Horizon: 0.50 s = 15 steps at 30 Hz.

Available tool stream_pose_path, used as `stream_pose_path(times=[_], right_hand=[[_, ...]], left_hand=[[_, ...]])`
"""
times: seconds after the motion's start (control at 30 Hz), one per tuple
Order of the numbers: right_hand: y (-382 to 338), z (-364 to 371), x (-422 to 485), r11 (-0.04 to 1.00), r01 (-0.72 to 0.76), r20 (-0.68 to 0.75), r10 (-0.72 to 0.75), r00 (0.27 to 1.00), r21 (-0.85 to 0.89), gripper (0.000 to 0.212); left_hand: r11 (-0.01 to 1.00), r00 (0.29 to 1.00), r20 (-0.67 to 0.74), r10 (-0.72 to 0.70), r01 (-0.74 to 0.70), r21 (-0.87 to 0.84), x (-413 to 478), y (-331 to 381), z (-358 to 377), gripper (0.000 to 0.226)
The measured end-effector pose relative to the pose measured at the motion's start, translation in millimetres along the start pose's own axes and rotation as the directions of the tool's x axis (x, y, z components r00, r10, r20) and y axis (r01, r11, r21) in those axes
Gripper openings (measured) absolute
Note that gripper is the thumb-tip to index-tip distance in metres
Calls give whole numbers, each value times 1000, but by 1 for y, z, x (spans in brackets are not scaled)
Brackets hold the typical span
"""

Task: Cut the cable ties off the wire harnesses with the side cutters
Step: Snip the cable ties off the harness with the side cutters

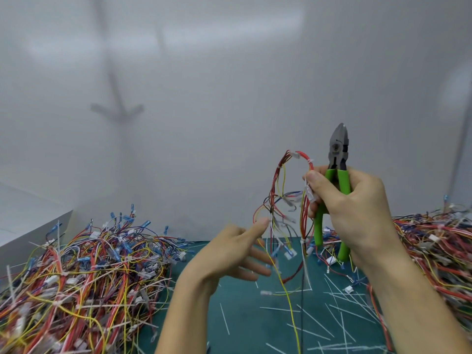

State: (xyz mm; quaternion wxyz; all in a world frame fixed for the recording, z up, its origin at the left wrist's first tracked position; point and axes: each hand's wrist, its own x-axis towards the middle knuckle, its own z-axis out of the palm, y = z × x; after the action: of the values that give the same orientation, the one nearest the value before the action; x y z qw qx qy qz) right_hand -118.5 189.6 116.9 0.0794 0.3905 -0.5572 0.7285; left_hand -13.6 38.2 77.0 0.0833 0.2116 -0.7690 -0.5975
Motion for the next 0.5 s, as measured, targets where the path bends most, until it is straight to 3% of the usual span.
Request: stream_pose_path(times=[0.1, 0.2, 0.5], right_hand=[[-1, 1, 0, 1000, 21, 5, -21, 1000, -4, 17], [0, 1, 1, 998, 46, -1, -46, 999, -39, 20], [1, -3, 2, 998, 27, -23, -28, 999, -55, 16]], left_hand=[[992, 996, -43, 76, -80, -100, -3, 5, 0, 31], [978, 987, -106, 118, -134, -161, -6, 7, -5, 15], [902, 953, -231, 196, -267, -339, -15, 16, -19, 22]])
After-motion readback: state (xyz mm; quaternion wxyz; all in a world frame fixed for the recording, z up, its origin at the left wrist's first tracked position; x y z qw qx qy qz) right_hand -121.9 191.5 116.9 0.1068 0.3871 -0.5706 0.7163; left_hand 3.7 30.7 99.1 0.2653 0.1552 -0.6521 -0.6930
